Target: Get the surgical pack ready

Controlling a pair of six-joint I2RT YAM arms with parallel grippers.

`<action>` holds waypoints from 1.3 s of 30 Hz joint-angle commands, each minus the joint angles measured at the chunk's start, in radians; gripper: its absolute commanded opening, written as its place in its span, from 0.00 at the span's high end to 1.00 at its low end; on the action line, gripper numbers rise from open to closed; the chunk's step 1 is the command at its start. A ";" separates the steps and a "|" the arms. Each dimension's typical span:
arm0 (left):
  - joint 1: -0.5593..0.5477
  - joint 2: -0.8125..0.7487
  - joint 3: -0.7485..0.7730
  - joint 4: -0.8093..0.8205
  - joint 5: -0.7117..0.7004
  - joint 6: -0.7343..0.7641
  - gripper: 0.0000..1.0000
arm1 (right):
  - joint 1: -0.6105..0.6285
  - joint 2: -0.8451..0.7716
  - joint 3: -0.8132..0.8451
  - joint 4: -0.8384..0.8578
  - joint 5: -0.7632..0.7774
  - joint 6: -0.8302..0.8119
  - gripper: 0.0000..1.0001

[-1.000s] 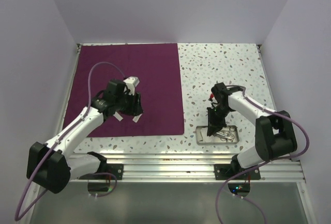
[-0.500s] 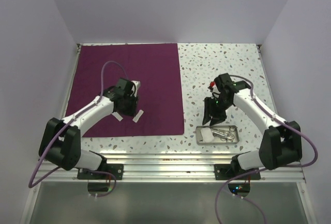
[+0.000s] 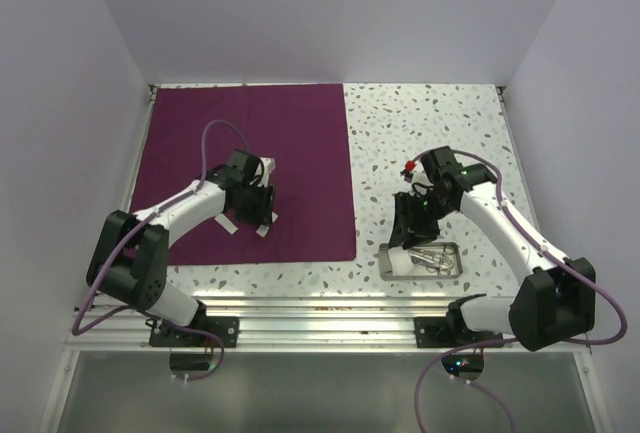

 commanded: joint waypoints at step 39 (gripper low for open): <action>0.068 -0.041 -0.019 0.041 0.221 -0.066 1.00 | 0.074 0.096 0.046 0.167 -0.202 0.109 0.56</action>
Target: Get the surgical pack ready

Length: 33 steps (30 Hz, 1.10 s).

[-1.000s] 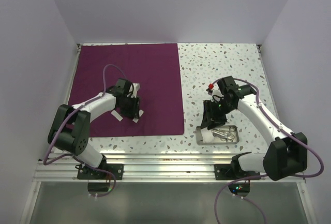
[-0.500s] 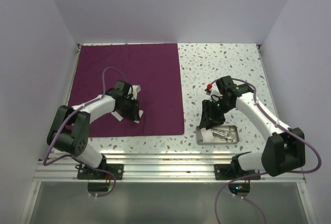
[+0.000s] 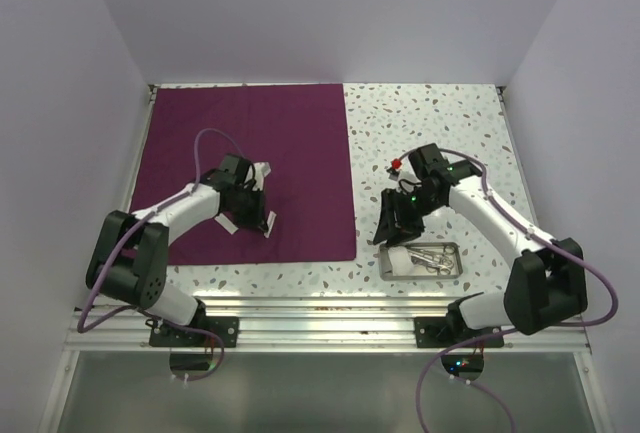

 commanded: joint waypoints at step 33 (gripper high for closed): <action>-0.017 -0.443 -0.178 0.436 0.659 -0.546 1.00 | 0.337 0.237 -0.033 1.180 -0.238 0.703 0.43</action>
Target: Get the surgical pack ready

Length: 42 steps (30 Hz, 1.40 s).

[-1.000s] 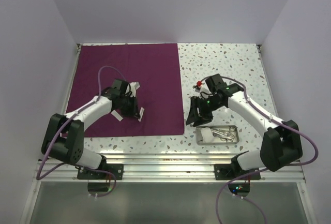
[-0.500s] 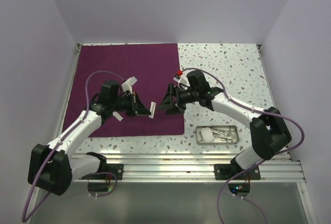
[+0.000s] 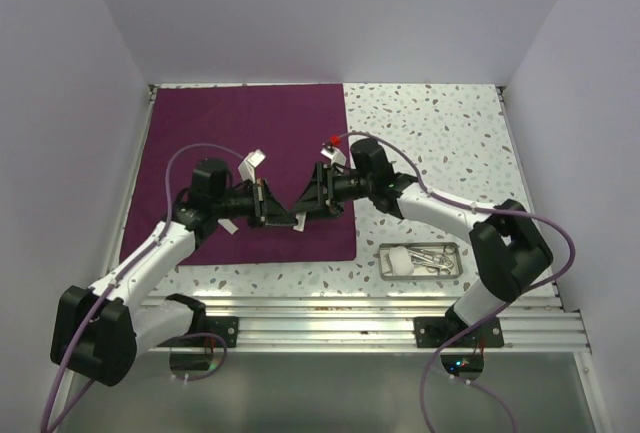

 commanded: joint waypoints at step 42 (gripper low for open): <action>0.007 0.227 0.257 -0.471 -0.405 0.394 0.65 | -0.410 -0.233 -0.083 -1.252 0.826 -0.493 0.94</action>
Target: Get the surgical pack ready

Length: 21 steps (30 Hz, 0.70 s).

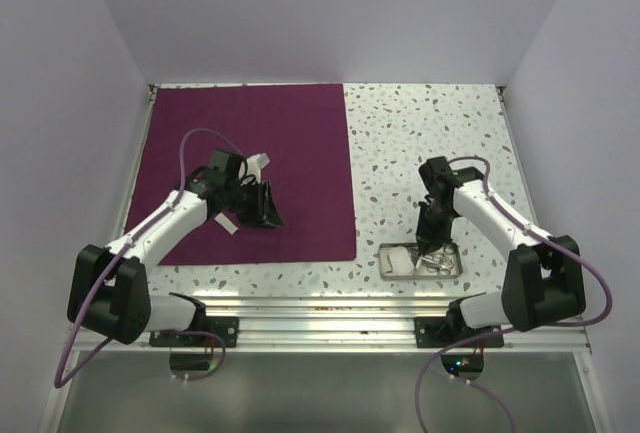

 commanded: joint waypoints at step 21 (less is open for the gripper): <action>0.041 0.038 0.052 -0.028 -0.075 0.071 0.64 | -0.008 0.080 0.037 -0.057 0.070 -0.105 0.66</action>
